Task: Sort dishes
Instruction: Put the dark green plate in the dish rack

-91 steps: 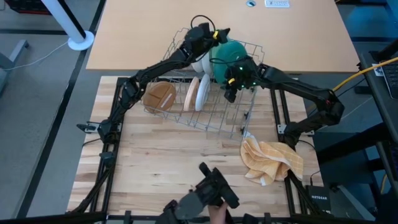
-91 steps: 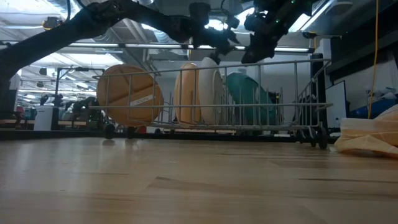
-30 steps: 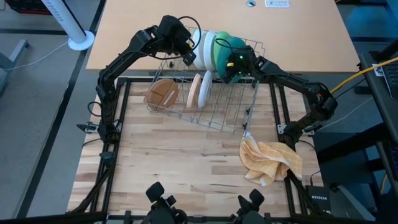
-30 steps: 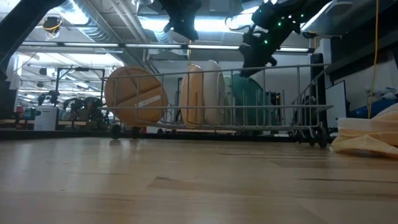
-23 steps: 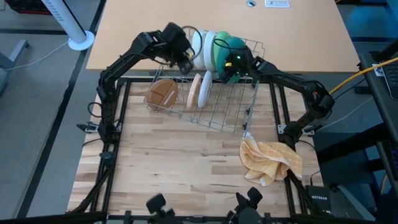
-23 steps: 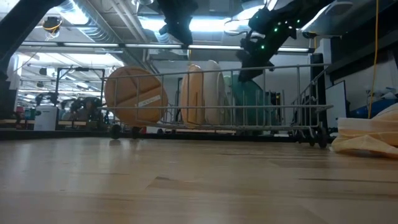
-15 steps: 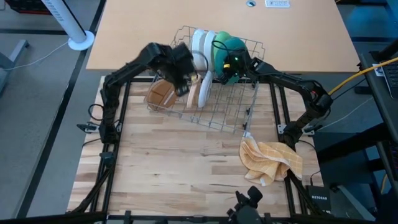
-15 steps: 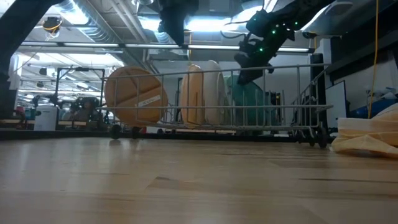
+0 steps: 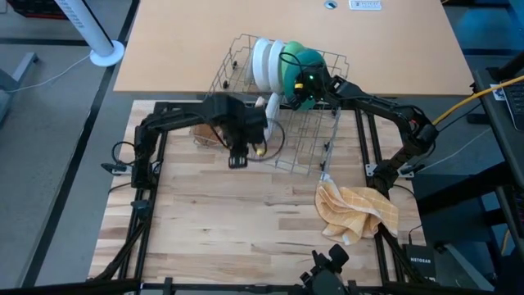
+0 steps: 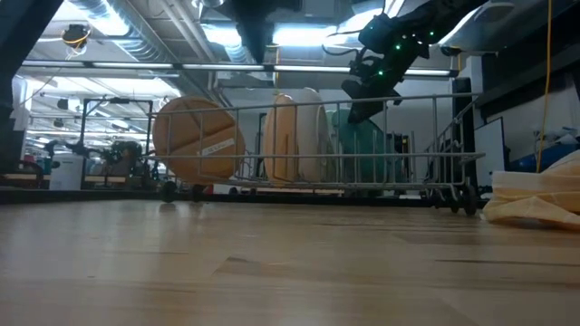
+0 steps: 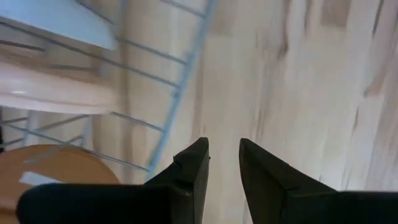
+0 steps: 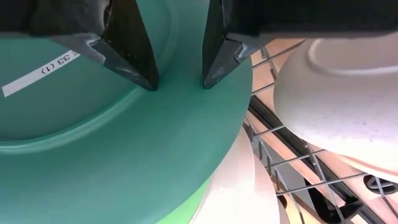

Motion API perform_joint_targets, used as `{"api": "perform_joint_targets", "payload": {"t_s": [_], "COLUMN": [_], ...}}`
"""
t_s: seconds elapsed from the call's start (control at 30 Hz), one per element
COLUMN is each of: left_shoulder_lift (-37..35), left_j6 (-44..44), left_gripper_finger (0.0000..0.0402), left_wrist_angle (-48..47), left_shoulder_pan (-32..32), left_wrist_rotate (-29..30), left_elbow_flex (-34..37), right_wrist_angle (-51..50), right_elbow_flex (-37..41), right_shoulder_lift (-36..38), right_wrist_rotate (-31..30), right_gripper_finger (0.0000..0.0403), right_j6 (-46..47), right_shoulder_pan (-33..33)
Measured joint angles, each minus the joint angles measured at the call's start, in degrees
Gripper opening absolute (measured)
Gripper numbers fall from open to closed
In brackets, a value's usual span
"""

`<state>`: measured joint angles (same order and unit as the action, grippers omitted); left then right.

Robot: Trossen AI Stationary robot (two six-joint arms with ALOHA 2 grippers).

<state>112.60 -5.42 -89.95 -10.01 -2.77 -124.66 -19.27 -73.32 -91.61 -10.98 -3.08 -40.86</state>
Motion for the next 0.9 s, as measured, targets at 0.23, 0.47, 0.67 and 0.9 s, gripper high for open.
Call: {"api": "perform_joint_targets", "payload": {"t_s": [0.23,0.47,0.67,0.9], "left_shoulder_lift": [0.04,0.11,-2.15,-2.38], "left_j6": [-2.04,0.63,1.83,1.30], "left_gripper_finger": [0.0081,0.0081,0.0081,0.0081], "left_wrist_angle": [4.91,8.20,8.27,10.46], "left_shoulder_pan": [3.38,4.07,4.52,2.86], "left_wrist_rotate": [8.07,11.42,12.33,15.45], "left_elbow_flex": [10.80,14.43,14.37,14.34], "right_wrist_angle": [-0.07,-0.22,-0.26,-0.26], "right_elbow_flex": [0.00,0.00,0.00,0.00], "right_shoulder_lift": [0.02,0.00,0.01,0.01], "right_wrist_rotate": [-0.02,0.02,0.04,0.02], "right_gripper_finger": [0.0137,0.0137,0.0137,0.0137], "right_j6": [0.00,0.00,0.01,0.01], "right_shoulder_pan": [0.00,0.00,-0.04,-0.04]}}
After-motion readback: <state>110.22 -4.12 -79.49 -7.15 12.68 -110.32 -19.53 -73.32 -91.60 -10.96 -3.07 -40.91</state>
